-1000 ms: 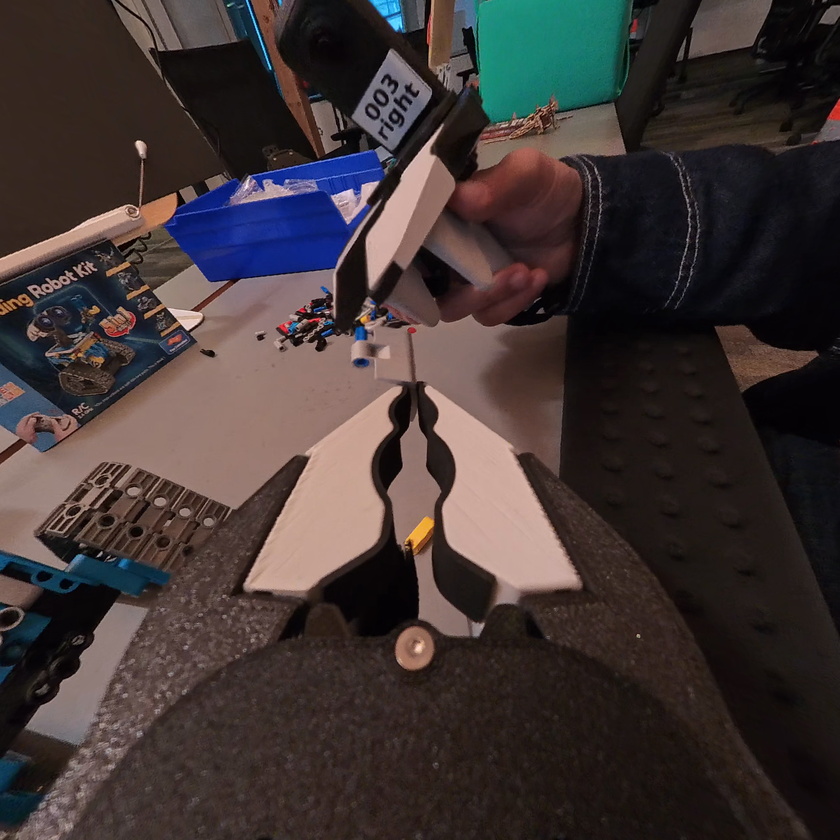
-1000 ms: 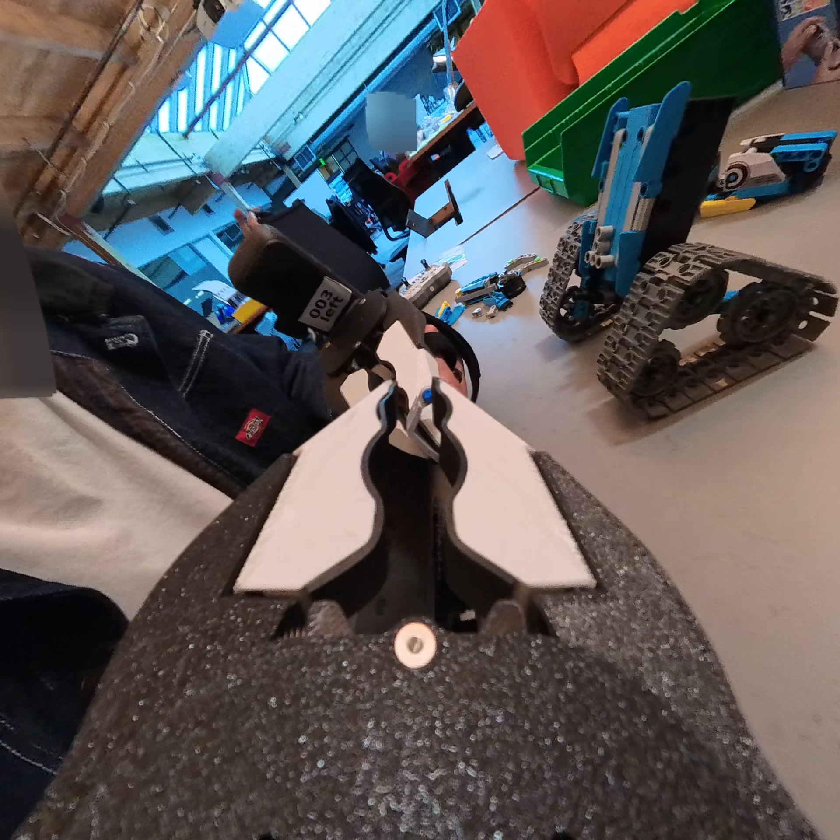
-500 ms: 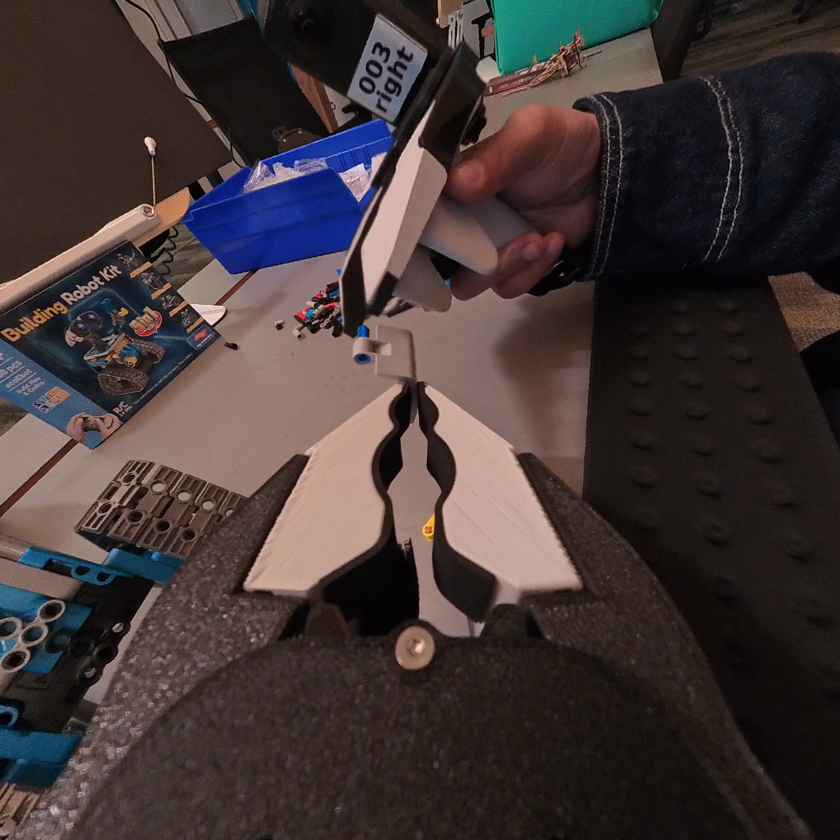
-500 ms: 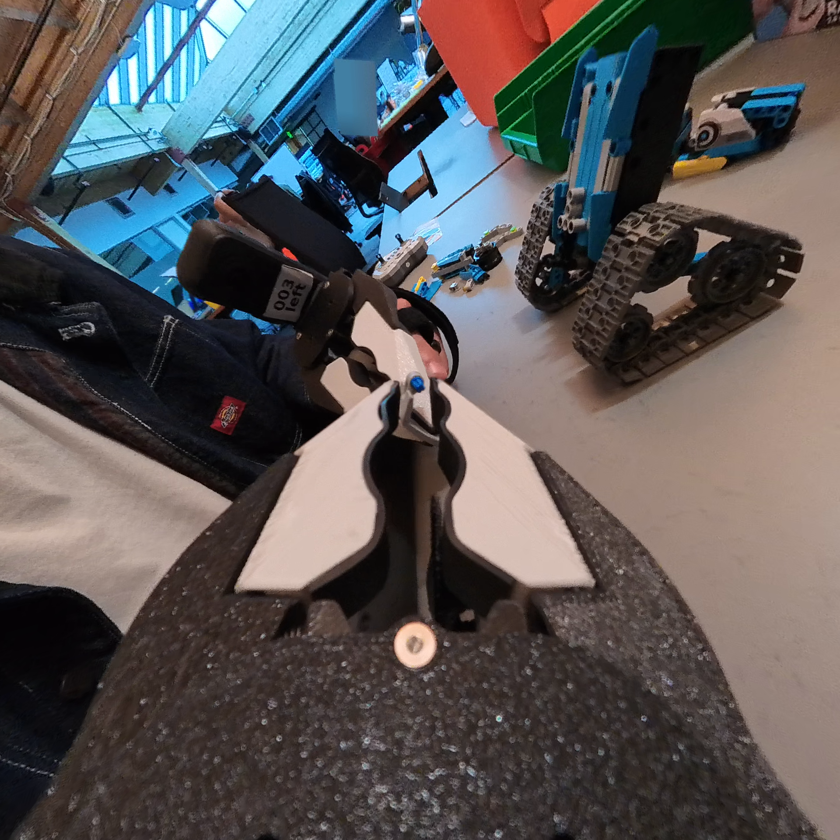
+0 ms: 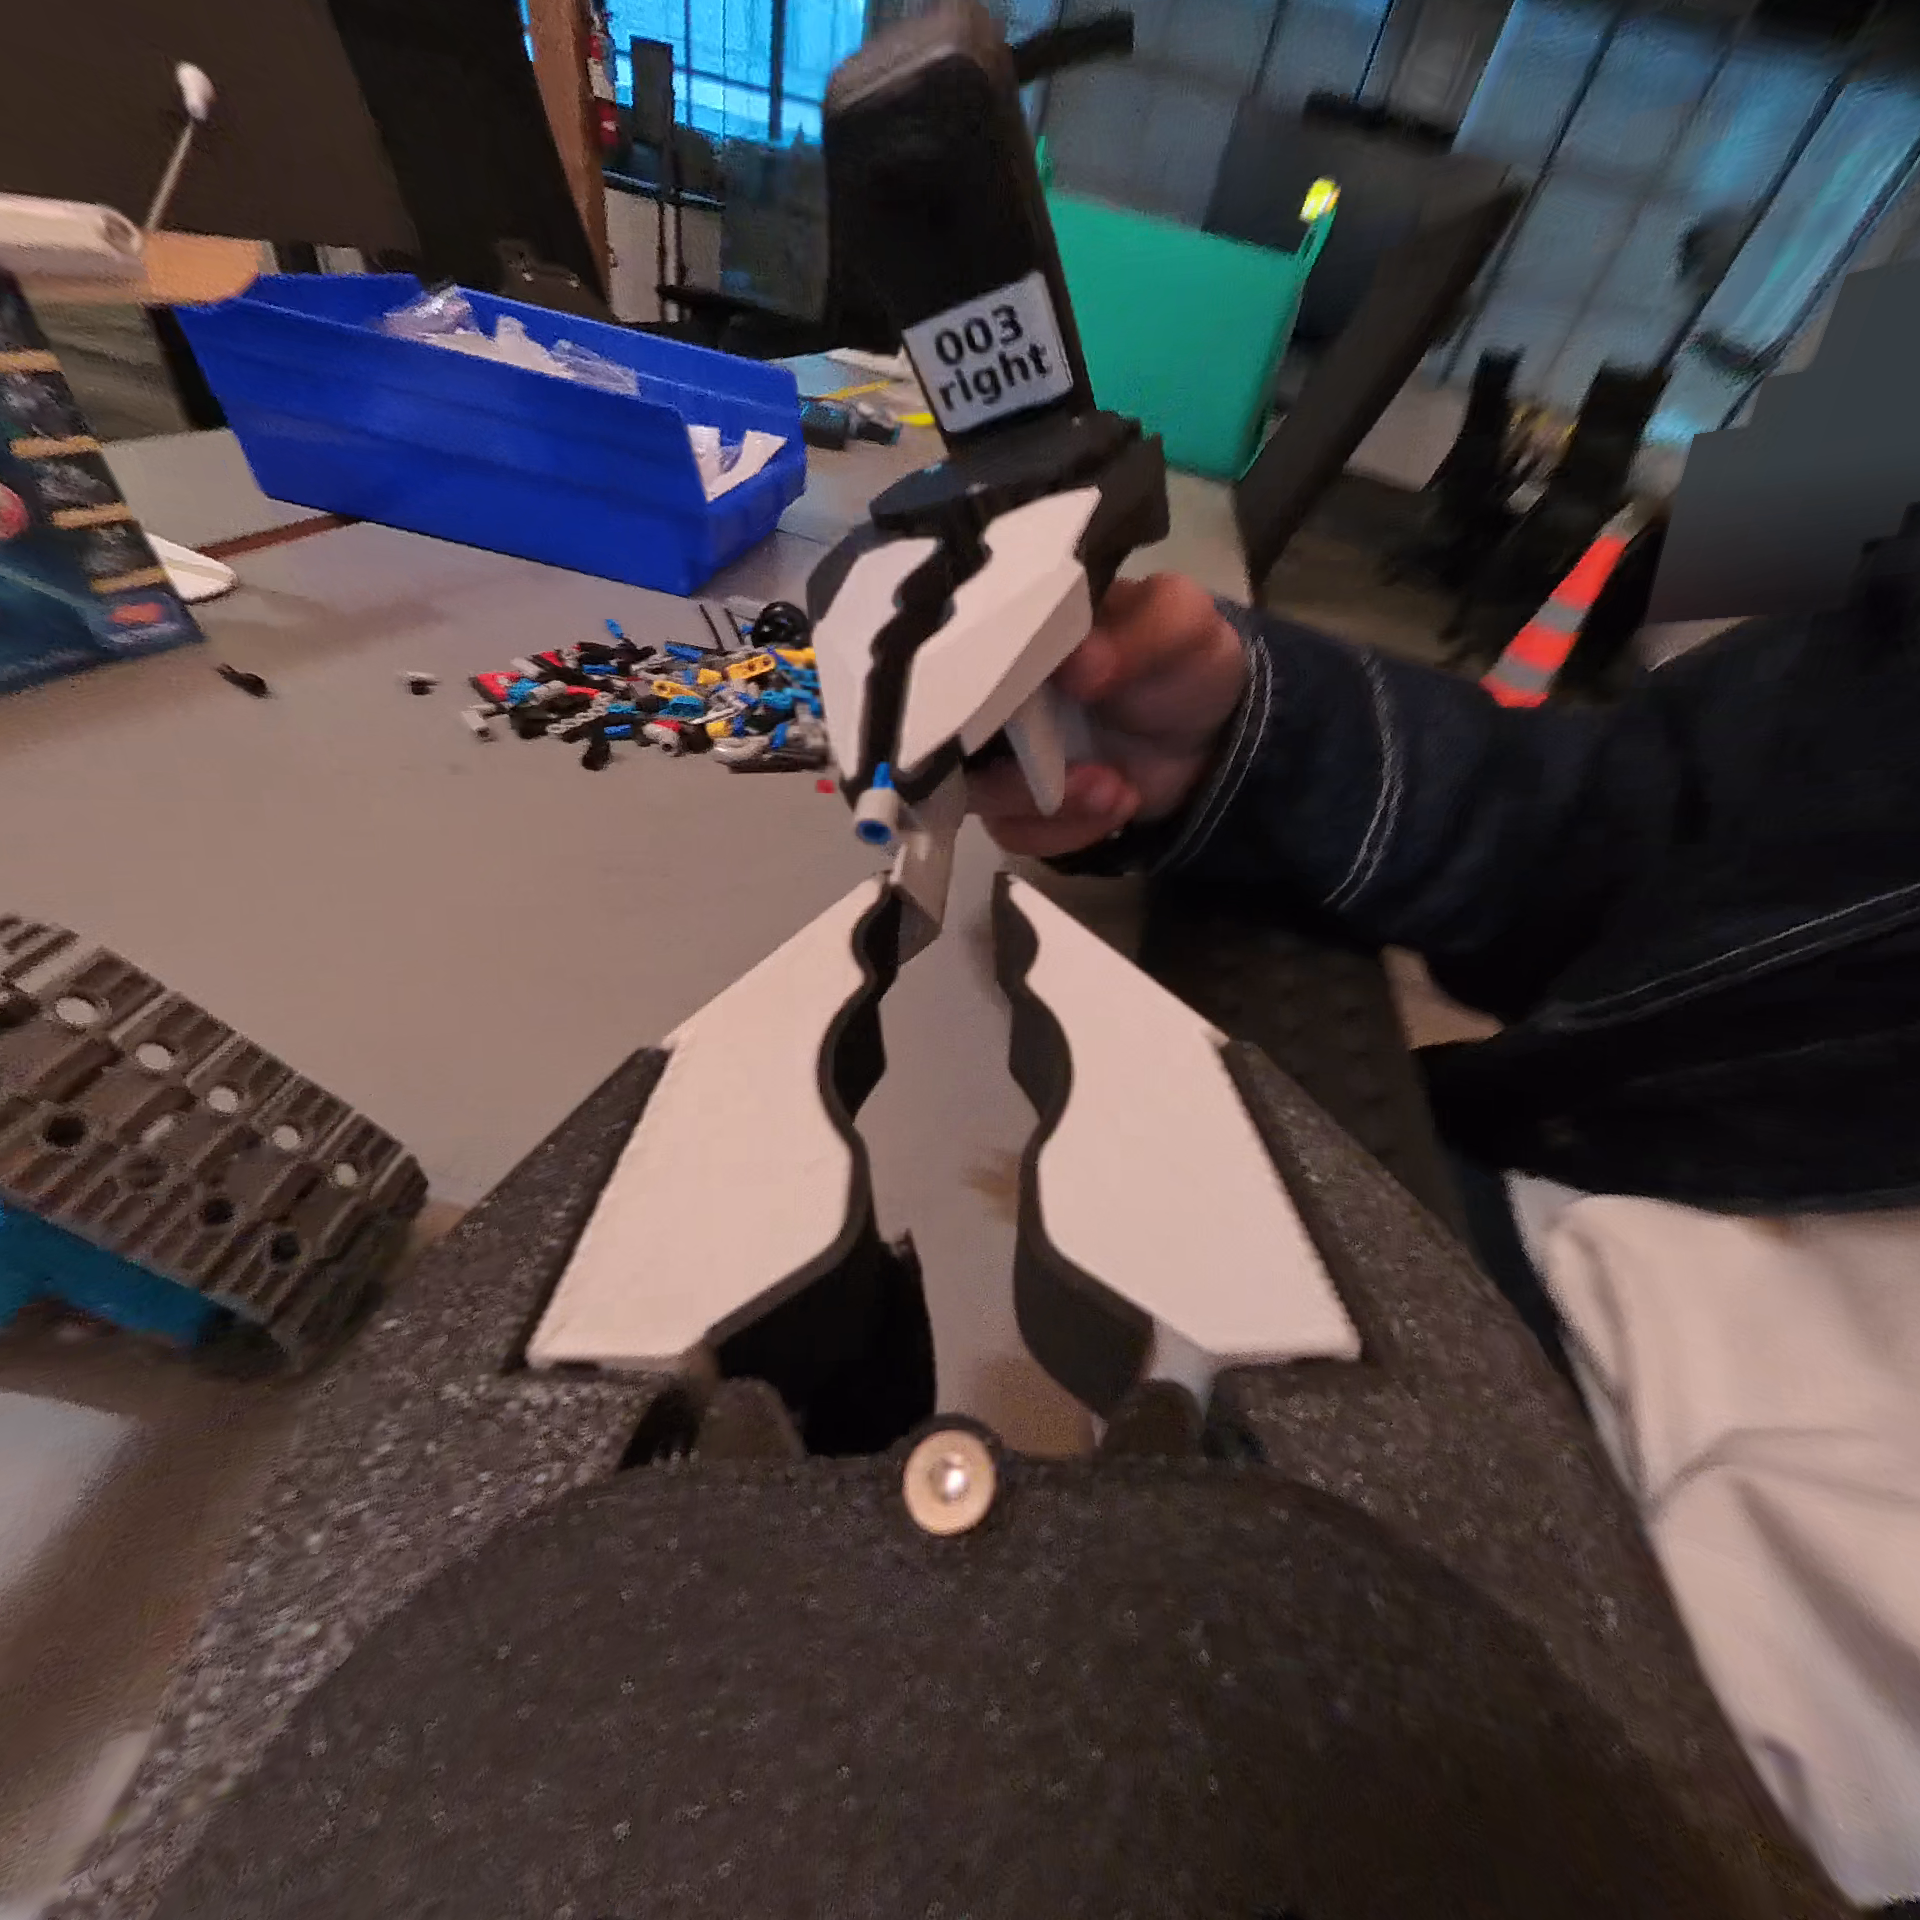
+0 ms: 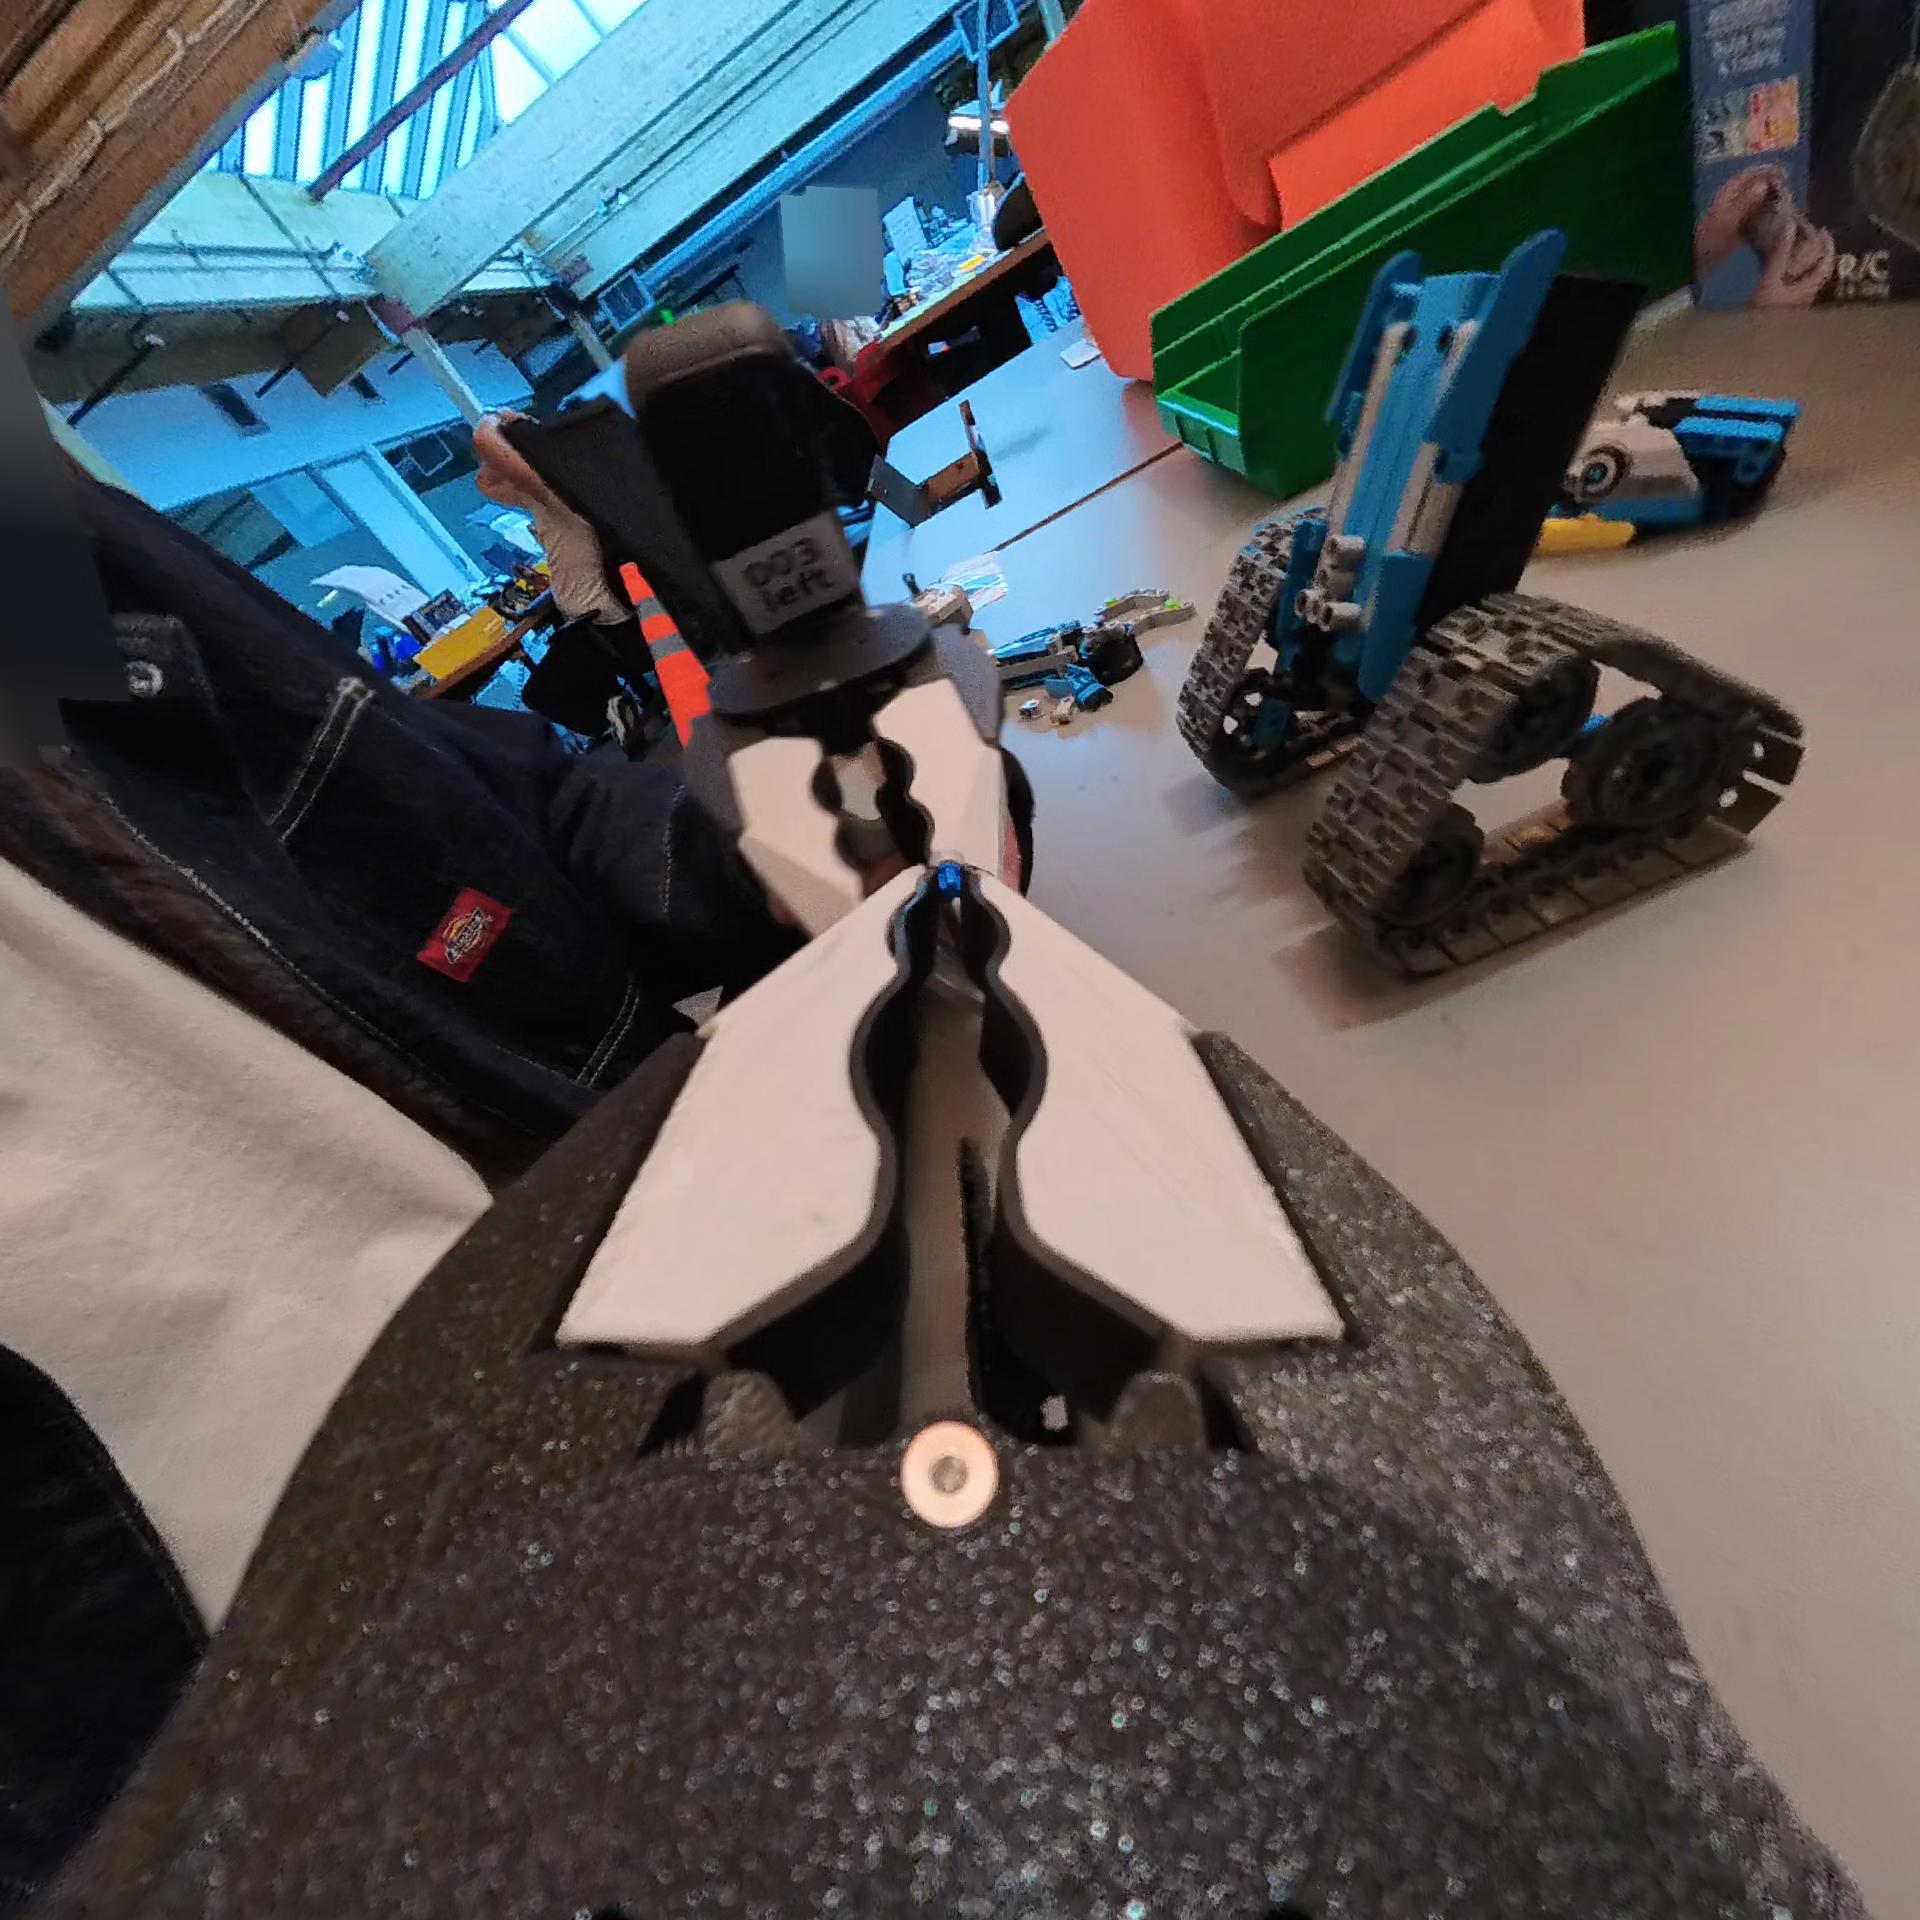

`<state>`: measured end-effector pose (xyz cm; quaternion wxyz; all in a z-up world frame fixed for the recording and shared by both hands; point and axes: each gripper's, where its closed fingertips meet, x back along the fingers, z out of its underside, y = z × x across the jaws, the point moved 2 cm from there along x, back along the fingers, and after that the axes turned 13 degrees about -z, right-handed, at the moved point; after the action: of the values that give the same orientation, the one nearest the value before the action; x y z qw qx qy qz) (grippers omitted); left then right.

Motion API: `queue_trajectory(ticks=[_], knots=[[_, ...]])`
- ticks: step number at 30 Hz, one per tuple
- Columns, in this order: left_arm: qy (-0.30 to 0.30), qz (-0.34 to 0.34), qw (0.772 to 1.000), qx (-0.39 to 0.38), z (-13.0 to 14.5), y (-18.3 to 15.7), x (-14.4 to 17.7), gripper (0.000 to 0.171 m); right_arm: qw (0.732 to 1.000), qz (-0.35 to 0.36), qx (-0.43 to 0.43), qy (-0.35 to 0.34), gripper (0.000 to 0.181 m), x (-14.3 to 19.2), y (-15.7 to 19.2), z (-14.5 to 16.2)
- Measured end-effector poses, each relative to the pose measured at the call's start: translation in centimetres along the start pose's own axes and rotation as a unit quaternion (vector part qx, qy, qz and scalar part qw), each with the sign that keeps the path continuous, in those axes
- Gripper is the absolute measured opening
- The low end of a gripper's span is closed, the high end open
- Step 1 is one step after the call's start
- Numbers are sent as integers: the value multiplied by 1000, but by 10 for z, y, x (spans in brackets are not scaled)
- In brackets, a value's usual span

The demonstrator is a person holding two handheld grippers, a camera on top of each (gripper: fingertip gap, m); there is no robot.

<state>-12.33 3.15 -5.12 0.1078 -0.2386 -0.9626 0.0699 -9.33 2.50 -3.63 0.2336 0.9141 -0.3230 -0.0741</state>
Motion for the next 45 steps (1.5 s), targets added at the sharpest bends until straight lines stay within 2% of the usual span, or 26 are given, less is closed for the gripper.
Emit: queue_trajectory(ticks=[2,5,11,12,13,14,16,17,18,20,22,23,24,26,28,30,31,32,34,35,36,38,40,45], knots=[[-13,33,999,41,-6,-2,5,5,1000,-16,20,3,1,-5,7,-1],[-28,69,994,80,-12,-5,10,0,999,-29,38,-7,1,-8,14,-5],[-65,56,994,71,-22,-5,18,0,996,-20,79,-29,0,-3,18,-9],[-108,56,988,90,-34,1,30,0,995,5,82,-62,0,14,12,-18],[-163,57,976,134,-49,15,48,0,992,3,68,-106,0,41,11,-27],[-190,38,966,172,-55,36,61,0,988,1,55,-141,0,68,11,-33],[-181,21,964,195,-50,51,64,0,988,72,64,-124,1,105,2,-26],[-158,24,970,181,-45,44,56,0,988,98,52,-106,1,117,-4,-19],[-123,26,979,158,-36,35,45,0,983,157,42,-84,1,133,-18,-12],[-65,4,992,104,-20,26,27,0,943,331,13,-22,2,181,-53,5],[-40,-11,997,70,-11,23,21,0,875,475,-37,83,2,232,-75,34],[-33,-4,997,68,-9,20,19,1,837,531,-37,126,2,253,-79,42],[-27,1,997,73,-8,18,17,1,812,564,-32,146,3,266,-80,46],[-29,-3,997,76,-9,20,16,1,803,578,-42,139,13,273,-80,49],[-41,3,996,83,-12,20,18,1,807,574,-50,126,26,269,-80,44],[-45,16,994,99,-13,18,20,1,813,569,-5,122,27,253,-77,28],[-51,27,991,119,-16,19,21,1,835,536,32,118,26,230,-72,16],[-63,44,986,150,-20,20,24,1,869,477,76,110,25,195,-63,4],[-90,98,964,231,-31,23,32,0,937,301,152,87,33,104,-31,-9],[-100,129,948,273,-35,24,36,0,957,221,171,77,40,63,-14,-10],[-107,161,931,310,-37,25,39,0,965,176,180,74,37,32,-3,-10],[-114,193,906,359,-40,28,43,0,966,164,176,94,27,1,-5,-5],[-124,187,901,371,-40,34,45,0,969,164,157,100,31,-6,-14,-1],[-131,185,893,389,-40,39,47,0,947,274,123,117,22,42,-48,8]])
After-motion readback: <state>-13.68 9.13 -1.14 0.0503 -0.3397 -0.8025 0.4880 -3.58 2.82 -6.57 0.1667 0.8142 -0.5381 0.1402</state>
